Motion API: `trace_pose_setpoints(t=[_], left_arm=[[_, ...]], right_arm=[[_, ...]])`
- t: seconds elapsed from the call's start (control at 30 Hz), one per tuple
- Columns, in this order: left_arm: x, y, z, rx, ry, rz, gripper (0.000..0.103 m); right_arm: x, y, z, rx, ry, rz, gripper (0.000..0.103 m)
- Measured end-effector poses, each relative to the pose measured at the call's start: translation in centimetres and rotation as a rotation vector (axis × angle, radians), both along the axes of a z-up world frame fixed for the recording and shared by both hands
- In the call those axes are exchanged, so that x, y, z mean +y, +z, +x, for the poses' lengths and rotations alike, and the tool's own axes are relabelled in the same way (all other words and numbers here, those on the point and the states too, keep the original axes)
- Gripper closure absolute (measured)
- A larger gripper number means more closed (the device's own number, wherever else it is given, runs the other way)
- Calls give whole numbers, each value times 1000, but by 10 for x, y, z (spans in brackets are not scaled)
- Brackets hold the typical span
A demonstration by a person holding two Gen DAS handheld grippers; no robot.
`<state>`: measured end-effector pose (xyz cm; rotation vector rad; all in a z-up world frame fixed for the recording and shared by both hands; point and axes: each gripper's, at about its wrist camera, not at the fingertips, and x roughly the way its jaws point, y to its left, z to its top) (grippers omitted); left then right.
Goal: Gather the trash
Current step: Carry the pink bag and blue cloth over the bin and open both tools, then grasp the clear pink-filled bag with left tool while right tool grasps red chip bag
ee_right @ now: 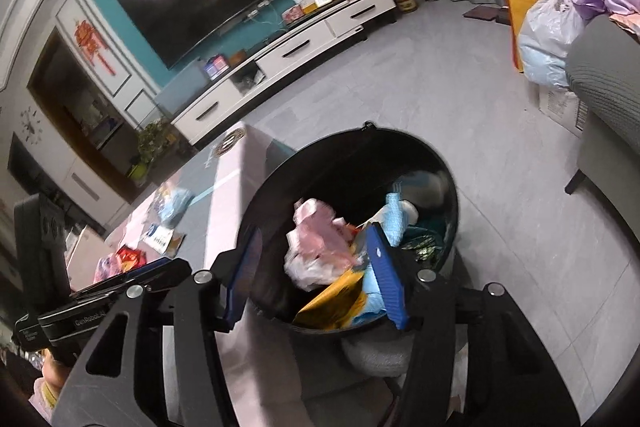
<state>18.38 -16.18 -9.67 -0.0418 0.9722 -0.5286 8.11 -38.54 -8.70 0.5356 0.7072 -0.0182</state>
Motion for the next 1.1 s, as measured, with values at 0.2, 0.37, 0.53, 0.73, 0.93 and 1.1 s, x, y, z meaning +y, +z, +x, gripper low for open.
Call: trace_pose_setpoints(t=[0.2, 0.37, 0.53, 0.73, 0.93, 1.1], left_arm=[[60, 1, -28, 11, 110, -6, 19], [124, 0, -51, 6, 250, 9, 18], [216, -7, -72, 46, 454, -7, 17], [306, -15, -96, 78, 638, -19, 17], [347, -19, -101, 78, 708, -48, 16], [359, -19, -85, 55, 707, -52, 16]], right_arm=[[33, 5, -2, 24, 82, -38, 44], [67, 7, -1, 44, 165, -104, 43], [112, 6, 5, 69, 280, -148, 43], [174, 1, 23, 91, 409, -171, 43], [239, -6, 47, 110, 531, -208, 43], [279, -10, 69, 111, 601, -237, 43]])
